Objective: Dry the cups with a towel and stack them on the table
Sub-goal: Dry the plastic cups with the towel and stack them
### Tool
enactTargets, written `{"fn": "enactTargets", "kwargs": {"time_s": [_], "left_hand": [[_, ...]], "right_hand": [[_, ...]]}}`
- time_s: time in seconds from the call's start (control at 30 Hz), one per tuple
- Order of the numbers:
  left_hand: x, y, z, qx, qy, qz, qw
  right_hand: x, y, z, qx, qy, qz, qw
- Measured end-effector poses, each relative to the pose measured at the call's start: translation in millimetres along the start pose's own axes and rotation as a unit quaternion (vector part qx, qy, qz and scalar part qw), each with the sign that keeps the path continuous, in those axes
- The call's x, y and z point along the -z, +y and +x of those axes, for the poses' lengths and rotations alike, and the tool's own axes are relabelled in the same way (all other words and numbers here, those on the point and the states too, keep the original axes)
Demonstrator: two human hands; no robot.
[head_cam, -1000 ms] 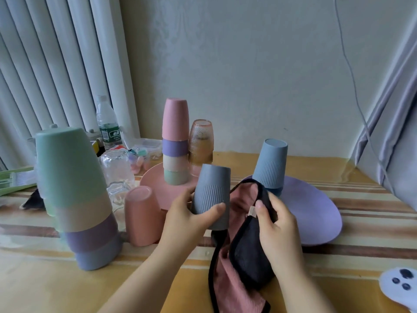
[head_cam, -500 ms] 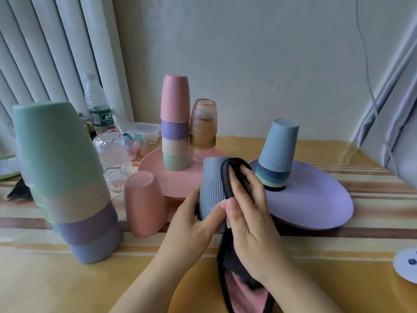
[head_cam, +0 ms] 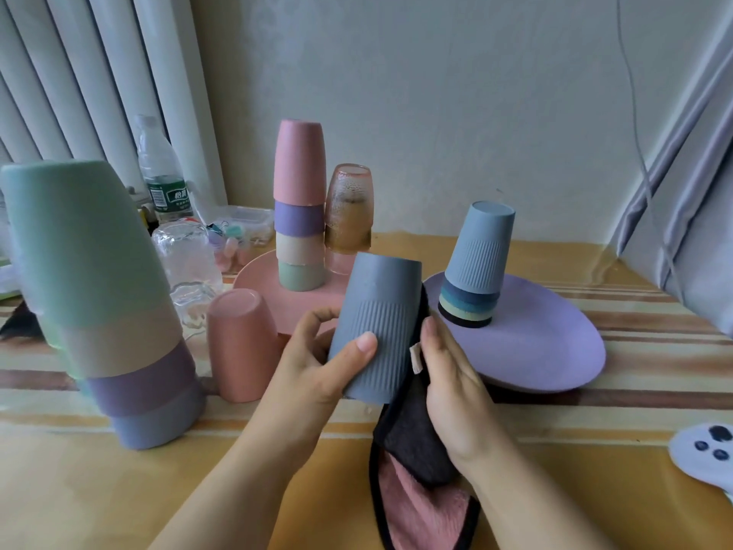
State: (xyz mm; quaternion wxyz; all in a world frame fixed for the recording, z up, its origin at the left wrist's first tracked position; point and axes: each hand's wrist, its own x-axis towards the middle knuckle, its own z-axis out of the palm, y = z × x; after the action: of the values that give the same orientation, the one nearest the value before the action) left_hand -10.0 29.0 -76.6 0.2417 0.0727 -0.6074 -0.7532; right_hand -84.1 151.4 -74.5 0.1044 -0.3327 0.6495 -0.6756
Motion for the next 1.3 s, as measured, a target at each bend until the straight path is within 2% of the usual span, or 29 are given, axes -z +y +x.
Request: {"fn": "enactTargets", "kwargs": {"time_s": [0.17,0.23,0.37,0.5,0.67,0.73,0.83,1.03,1.17,1.3], "left_hand": [[9,2,5,0.011,0.053,-0.037,0.998],[7,2,4,0.007,0.070,-0.001,0.997],[-1,-1,1,-0.068,0.128,0.100,0.984],[-9,-7,-2,-0.104,0.050,0.192,0.975],[-8,-15,-2,-0.109,0.020,0.229,0.967],[-6,-21,-3,-0.101,-0.008,0.250,0.963],[-7,-19,-5,-0.086,-0.049,0.257,0.961],[-10,-5,-11,0.023,-0.164,0.111,0.980],[-9,-3,-6,0.062,-0.119,-0.028,0.991],[0,-2,4,0.052,-0.028,-0.074,0.996]], "right_hand": [[-9,-5,-5,-0.009,-0.060,-0.033,0.998],[-7,-3,-3,-0.004,-0.055,-0.034,0.998],[-7,-4,-3,-0.009,-0.008,0.003,1.000],[-14,1,-2,0.033,-0.006,-0.030,0.999],[-14,5,0,0.052,0.021,-0.070,0.996],[-6,4,1,0.034,0.046,-0.073,0.996],[6,-7,3,-0.028,0.062,-0.016,0.998],[27,-9,7,-0.058,0.100,0.088,0.989],[10,-6,1,-0.077,0.045,0.070,0.994],[-2,2,-5,-0.065,-0.006,0.001,0.998]]}}
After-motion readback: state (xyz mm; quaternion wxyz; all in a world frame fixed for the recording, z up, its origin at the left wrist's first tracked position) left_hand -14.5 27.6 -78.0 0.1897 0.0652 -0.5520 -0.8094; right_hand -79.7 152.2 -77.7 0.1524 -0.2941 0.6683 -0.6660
